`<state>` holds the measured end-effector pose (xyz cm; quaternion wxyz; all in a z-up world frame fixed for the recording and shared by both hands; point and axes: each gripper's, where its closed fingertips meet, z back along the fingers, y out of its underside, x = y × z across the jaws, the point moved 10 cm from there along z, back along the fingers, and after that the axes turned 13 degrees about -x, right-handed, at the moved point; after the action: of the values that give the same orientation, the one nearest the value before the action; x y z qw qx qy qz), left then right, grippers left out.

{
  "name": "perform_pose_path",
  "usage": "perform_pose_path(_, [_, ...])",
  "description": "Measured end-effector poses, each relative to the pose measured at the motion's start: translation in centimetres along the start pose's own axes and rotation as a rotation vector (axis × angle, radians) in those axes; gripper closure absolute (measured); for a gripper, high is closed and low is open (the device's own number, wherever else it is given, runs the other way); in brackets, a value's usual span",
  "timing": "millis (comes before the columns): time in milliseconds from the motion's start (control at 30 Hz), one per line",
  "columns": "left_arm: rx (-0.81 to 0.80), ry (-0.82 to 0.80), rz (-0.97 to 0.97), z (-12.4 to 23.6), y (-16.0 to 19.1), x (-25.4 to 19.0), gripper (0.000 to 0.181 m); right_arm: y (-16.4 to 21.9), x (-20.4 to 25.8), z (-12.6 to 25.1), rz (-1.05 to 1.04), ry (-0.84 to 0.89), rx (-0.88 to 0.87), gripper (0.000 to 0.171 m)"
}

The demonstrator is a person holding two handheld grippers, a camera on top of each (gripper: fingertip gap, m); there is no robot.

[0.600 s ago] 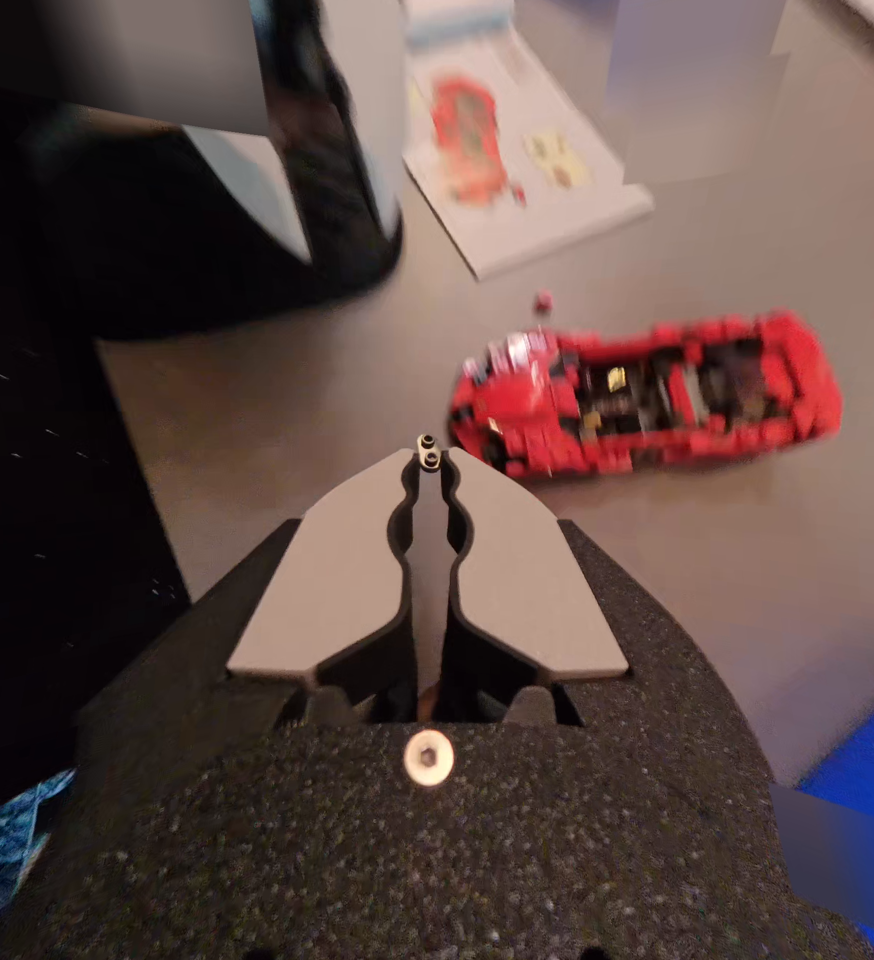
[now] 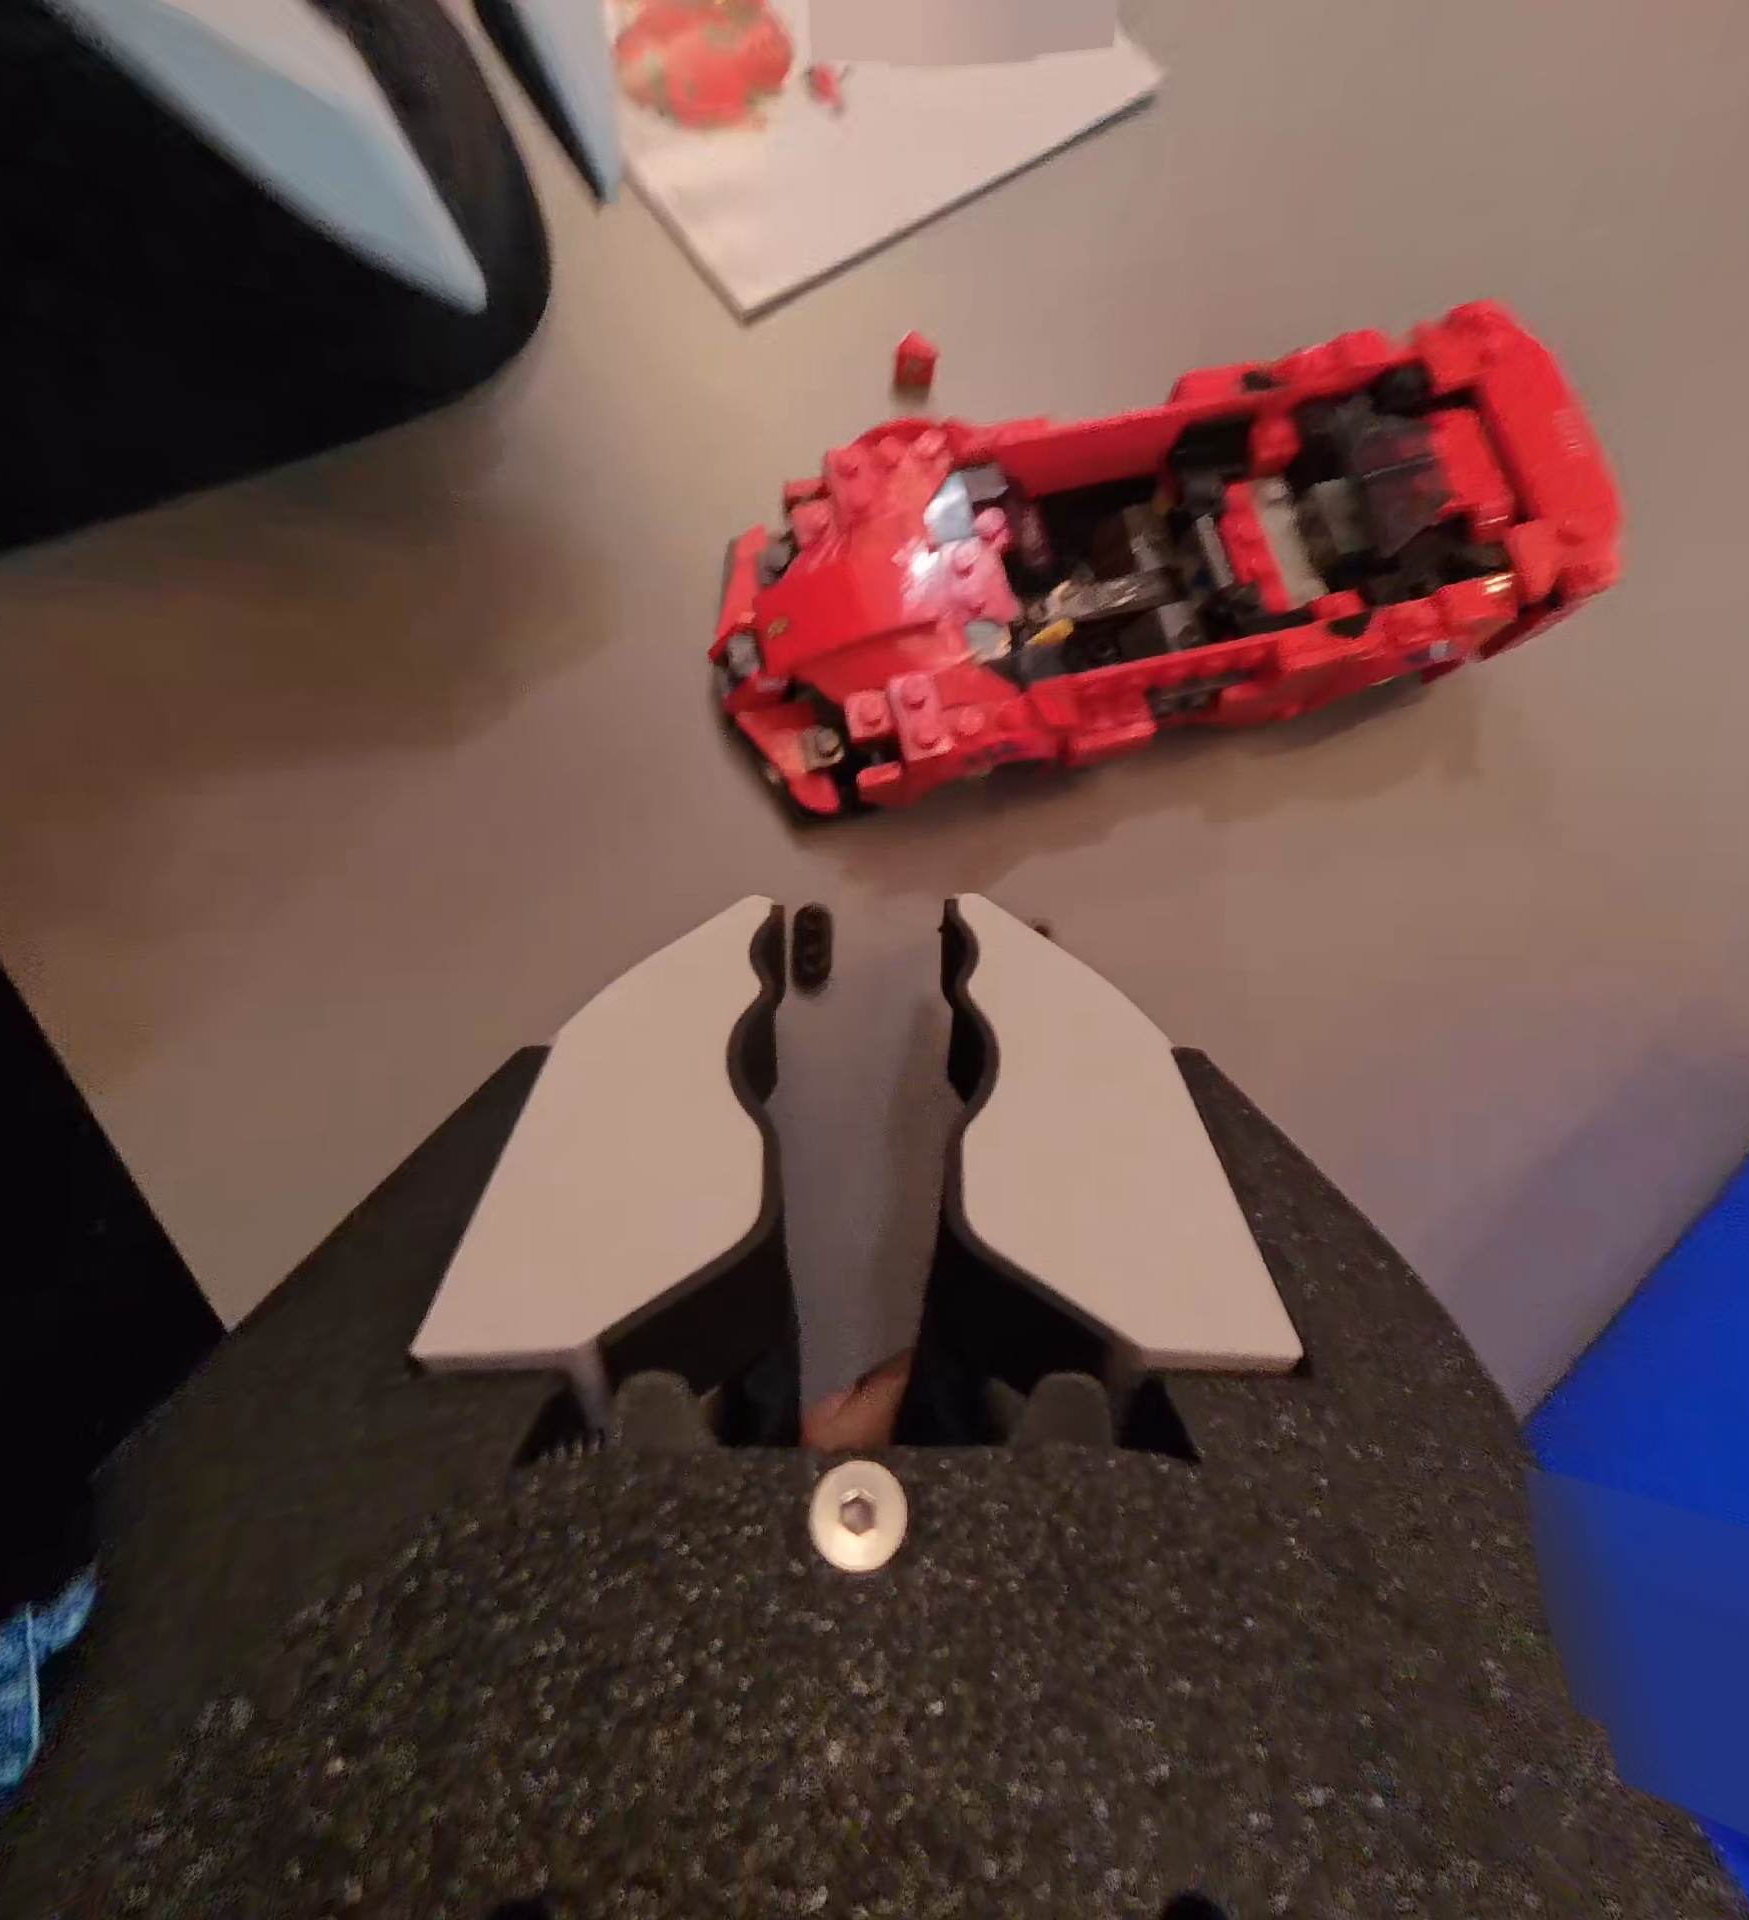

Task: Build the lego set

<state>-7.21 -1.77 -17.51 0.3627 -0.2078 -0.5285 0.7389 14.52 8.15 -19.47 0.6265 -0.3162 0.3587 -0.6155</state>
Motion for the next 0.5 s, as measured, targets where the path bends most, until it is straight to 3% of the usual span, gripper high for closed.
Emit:
perform_pose_path(100, [0.054,-0.049,0.060,-0.9,0.3,0.3,0.160,-1.2,-0.3,-0.3,-0.072,0.061,-0.029,0.128])
perform_pose_path(200, [0.187,-0.010,0.110,-2.1,0.9,0.7,0.155,-1.5,-0.2,-1.5,-0.190,-0.062,0.021,0.105])
perform_pose_path(400, [0.254,0.044,0.107,-3.9,0.7,1.6,0.153,-1.5,-1.0,-2.4,-0.168,-0.066,0.072,0.117])
perform_pose_path(500, [0.238,0.030,0.108,-4.5,0.3,2.3,0.160,-1.5,-1.6,-2.6,-0.156,-0.065,0.075,0.133])
